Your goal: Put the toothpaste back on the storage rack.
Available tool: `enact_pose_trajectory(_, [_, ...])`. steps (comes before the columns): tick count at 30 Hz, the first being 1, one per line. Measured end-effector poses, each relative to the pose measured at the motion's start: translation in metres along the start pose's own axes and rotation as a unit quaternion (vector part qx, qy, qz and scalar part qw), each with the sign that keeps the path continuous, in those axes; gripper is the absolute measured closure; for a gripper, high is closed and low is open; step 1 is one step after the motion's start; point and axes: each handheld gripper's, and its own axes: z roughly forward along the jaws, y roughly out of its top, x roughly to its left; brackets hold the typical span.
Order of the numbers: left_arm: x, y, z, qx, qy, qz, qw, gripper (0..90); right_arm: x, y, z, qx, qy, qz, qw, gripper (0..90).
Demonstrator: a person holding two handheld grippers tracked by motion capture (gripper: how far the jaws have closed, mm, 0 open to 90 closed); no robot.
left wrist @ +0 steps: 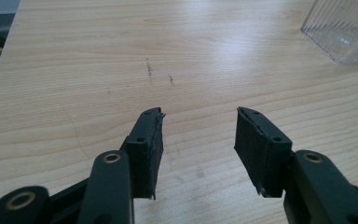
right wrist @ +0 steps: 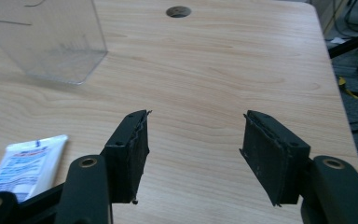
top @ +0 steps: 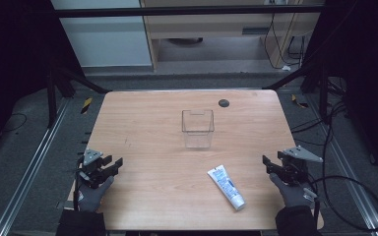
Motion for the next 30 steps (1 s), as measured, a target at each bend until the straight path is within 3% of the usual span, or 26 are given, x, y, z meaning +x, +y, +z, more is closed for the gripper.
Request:
enact_pose_trajectory(5, [0.002,0.000,0.001,0.004,0.001,-0.002,1.0000,48.9,0.017,0.012,-0.001,0.035,0.028,-0.015,0.9989,40.2])
enact_pose_trajectory(10, [0.002,0.000,0.002,0.006,0.001,-0.002,1.0000,47.8,0.030,0.018,-0.001,0.050,0.046,-0.026,0.9973,42.7])
enact_pose_trajectory(11, [0.002,-0.001,0.002,0.008,0.003,-0.001,1.0000,47.6,0.038,0.021,-0.001,0.062,0.054,-0.030,0.9961,42.9])
enact_pose_trajectory(15, [0.002,-0.001,0.003,0.009,0.004,0.001,0.9999,47.2,0.050,0.027,0.001,0.078,0.058,-0.052,0.9939,43.6])
enact_pose_trajectory(30, [0.002,0.000,0.001,0.009,0.006,0.002,0.9999,46.4,0.084,0.042,0.010,0.124,0.086,-0.084,0.9850,44.2])
